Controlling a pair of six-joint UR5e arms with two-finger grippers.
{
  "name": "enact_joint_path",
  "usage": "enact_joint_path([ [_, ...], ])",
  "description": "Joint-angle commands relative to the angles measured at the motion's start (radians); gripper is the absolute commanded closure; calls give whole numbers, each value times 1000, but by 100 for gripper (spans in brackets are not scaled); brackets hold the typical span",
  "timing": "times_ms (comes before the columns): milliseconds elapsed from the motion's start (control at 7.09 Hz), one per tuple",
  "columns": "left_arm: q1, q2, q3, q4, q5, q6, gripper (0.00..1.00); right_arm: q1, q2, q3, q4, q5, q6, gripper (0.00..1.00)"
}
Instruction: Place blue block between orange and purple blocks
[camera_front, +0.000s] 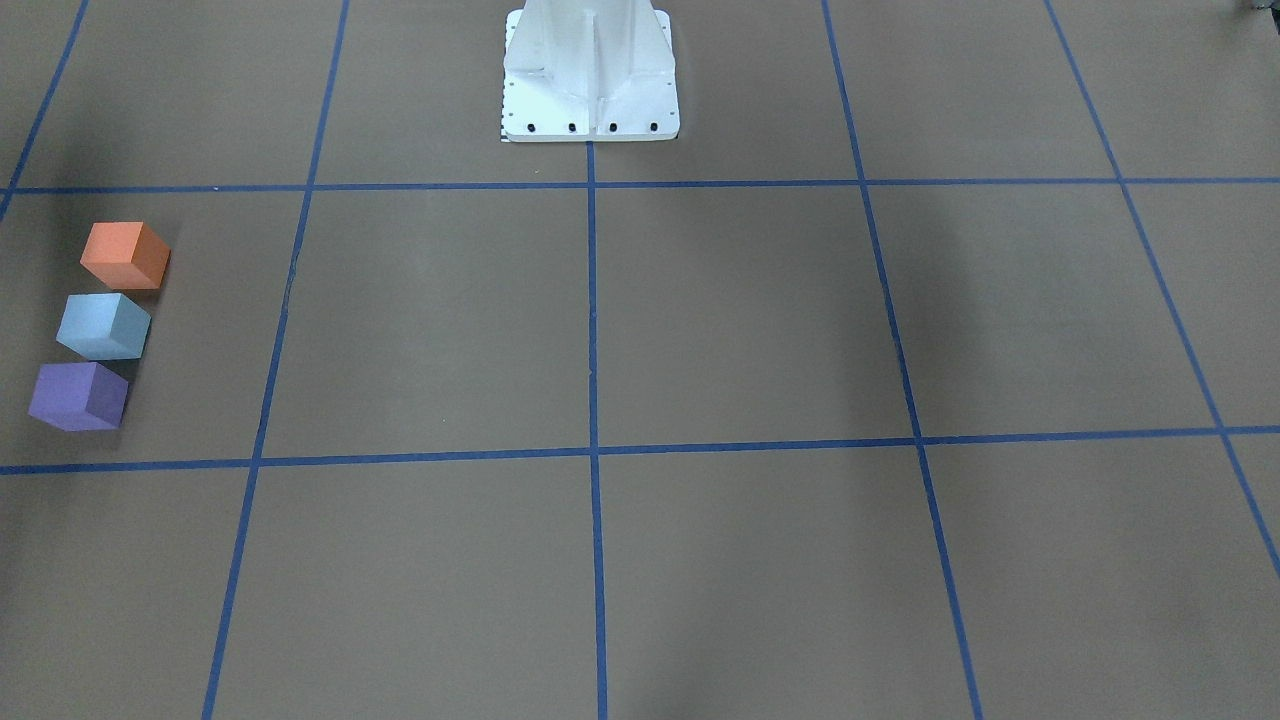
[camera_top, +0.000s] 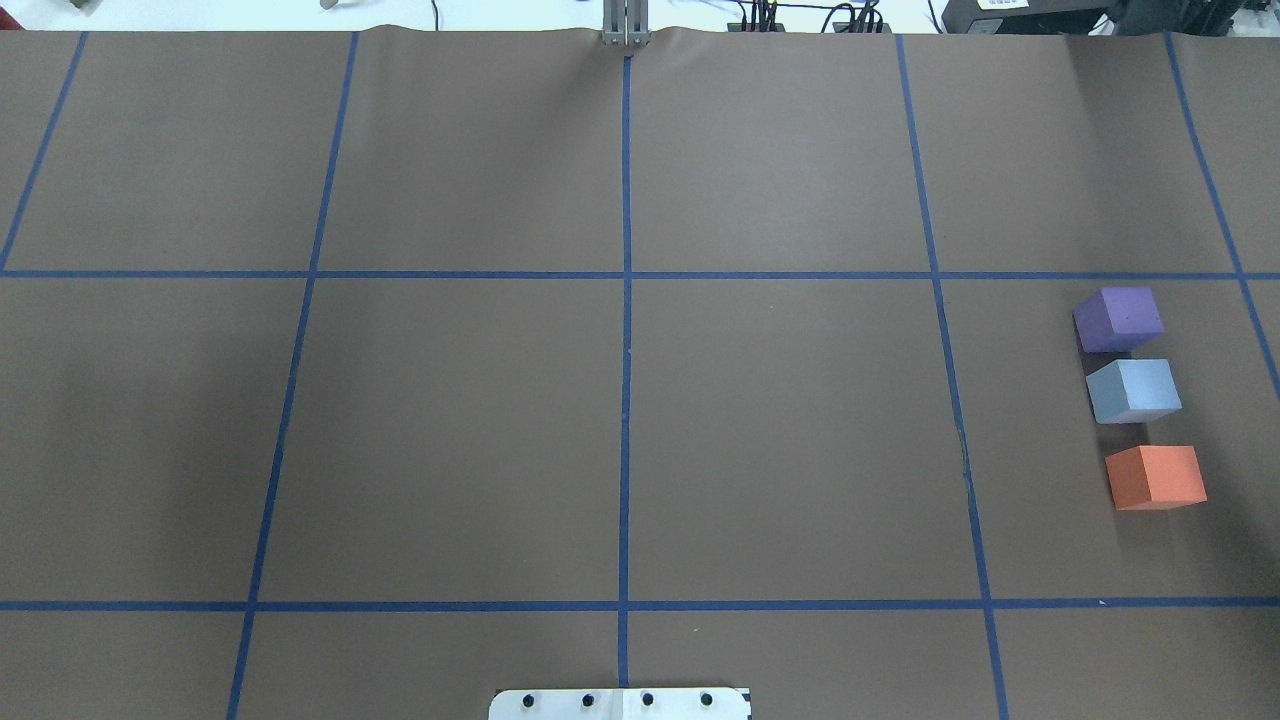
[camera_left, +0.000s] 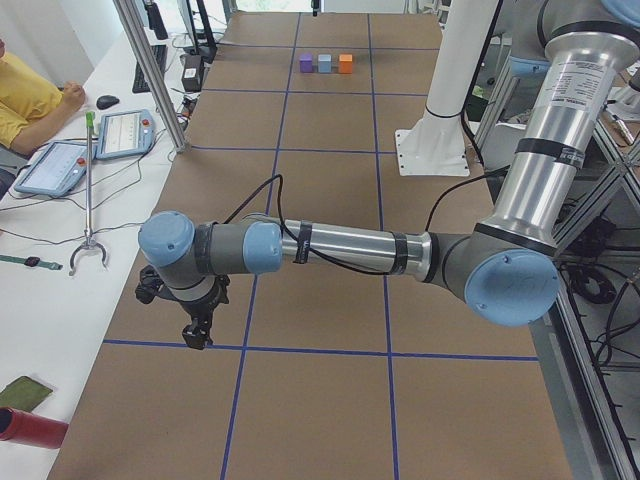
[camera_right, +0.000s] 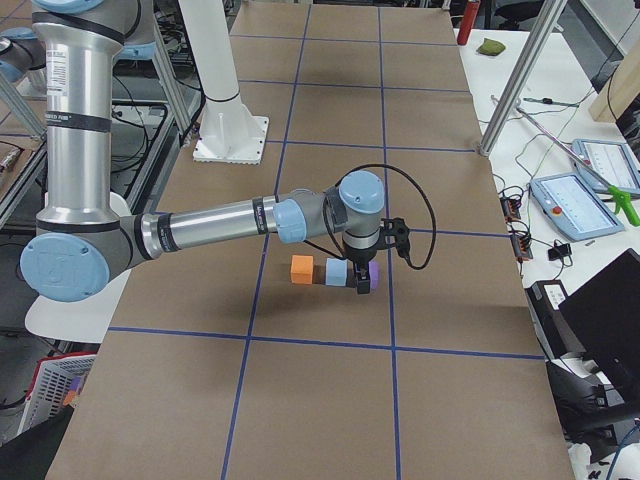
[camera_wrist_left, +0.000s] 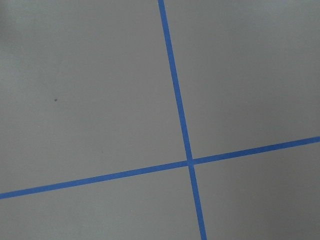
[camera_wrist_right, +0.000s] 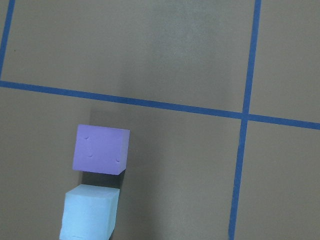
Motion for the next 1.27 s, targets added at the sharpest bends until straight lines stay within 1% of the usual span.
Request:
enact_joint_path([
  [0, 2, 99, -88, -60, 5, -3, 0, -9, -9, 17, -2, 9, 8, 0],
  [141, 2, 140, -171, -59, -1, -4, 0, -9, -9, 17, 1, 10, 12, 0],
  [282, 3, 212, -218, -62, -5, -21, 0, -9, -2, 14, 0, 3, 11, 0],
  [423, 2, 225, -268, -57, -5, -120, 0, -6, 0, 28, 1, 4, 11, 0],
  [705, 2, 256, -254, -57, -19, -128, 0, -8, 1, 29, 12, 0, 11, 0],
  [987, 0, 268, -270, -59, -47, -122, 0, -5, 0, 25, 15, 4, 11, 0],
  [1128, 0, 280, -295, -51, -88, -124, 0, -2, 0, 2, 14, -6, 9, 0],
])
